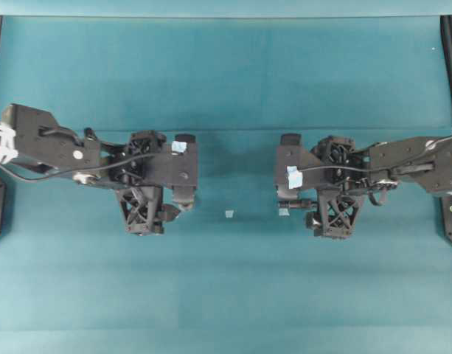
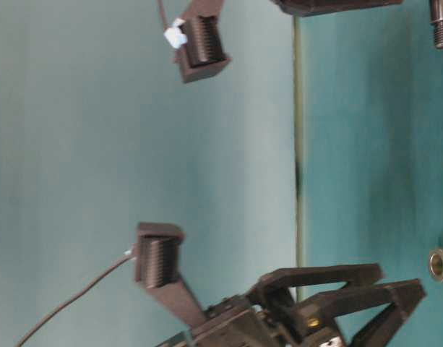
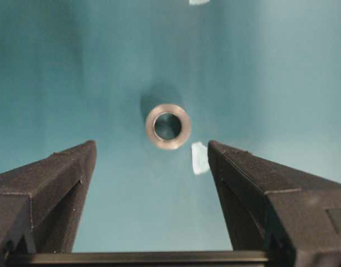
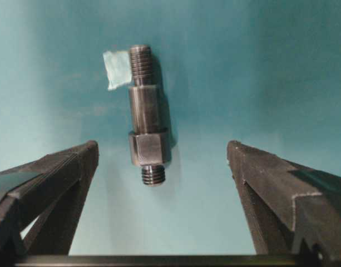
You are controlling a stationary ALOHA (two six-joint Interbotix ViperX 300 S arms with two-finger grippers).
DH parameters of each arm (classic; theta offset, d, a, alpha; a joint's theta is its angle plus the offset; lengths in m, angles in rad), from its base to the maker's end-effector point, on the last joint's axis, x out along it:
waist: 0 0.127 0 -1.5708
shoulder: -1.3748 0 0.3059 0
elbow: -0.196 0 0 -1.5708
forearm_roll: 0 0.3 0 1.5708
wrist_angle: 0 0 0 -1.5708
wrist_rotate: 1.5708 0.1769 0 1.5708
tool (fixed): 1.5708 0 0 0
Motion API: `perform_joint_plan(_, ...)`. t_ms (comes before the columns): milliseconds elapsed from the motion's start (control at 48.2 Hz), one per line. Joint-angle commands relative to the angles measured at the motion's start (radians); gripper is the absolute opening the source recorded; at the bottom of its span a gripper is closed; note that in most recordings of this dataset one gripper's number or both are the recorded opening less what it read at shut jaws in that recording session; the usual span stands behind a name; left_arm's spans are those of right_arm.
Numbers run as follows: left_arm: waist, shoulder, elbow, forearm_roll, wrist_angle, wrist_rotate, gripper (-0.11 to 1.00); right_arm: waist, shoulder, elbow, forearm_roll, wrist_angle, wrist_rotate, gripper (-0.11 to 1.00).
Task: Insert the washer onto the shaft with both hands.
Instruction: 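Lower left gripper over washer and right gripper over shaft, then align open grippers around washer and shaft, descending to grasp height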
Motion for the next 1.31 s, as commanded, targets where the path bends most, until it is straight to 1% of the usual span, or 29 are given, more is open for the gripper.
perform_joint_plan(0, 0.002, 0.008, -0.017, 0.003, -0.011, -0.002, 0.84, 0.005, -0.003, -0.006, 0.000, -0.006, -0.002, 0.88)
perform_joint_plan(560, 0.002, 0.069, -0.029, 0.003, -0.041, -0.014, 0.84, 0.006, -0.003, -0.006, 0.002, -0.018, 0.002, 0.88)
perform_joint_plan(768, 0.002, 0.086, -0.031, 0.003, -0.075, -0.014, 0.84, 0.008, -0.002, -0.006, 0.002, -0.018, 0.002, 0.88)
perform_joint_plan(1287, 0.002, 0.101, -0.028, 0.003, -0.077, -0.014, 0.84, 0.008, 0.003, -0.003, 0.003, -0.020, 0.000, 0.88)
